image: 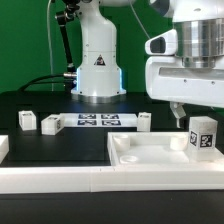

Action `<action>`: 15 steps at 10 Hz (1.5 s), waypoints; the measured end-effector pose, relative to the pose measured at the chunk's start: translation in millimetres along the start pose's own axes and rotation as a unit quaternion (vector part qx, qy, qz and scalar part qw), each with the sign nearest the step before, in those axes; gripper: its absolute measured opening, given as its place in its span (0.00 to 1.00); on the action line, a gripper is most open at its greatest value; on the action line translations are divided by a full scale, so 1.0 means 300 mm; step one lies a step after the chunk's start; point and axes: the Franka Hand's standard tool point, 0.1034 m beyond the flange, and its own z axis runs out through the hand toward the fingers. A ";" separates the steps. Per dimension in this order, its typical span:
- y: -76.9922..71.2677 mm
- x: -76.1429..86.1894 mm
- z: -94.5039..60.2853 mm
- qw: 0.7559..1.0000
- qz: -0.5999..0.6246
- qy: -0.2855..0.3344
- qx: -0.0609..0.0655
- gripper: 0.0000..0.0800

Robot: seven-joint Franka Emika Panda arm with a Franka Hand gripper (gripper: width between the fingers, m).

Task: Assemble square table

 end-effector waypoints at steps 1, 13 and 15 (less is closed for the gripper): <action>0.000 0.000 0.000 0.999 -0.047 0.000 0.000 0.81; 0.006 0.008 0.002 0.922 -0.388 0.001 -0.002 0.48; 0.015 0.019 0.001 0.922 -0.387 0.003 -0.005 0.37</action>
Offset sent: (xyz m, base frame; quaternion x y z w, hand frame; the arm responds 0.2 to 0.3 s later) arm 0.0008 0.0029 -0.0012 -0.0018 0.0024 -0.2508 0.9680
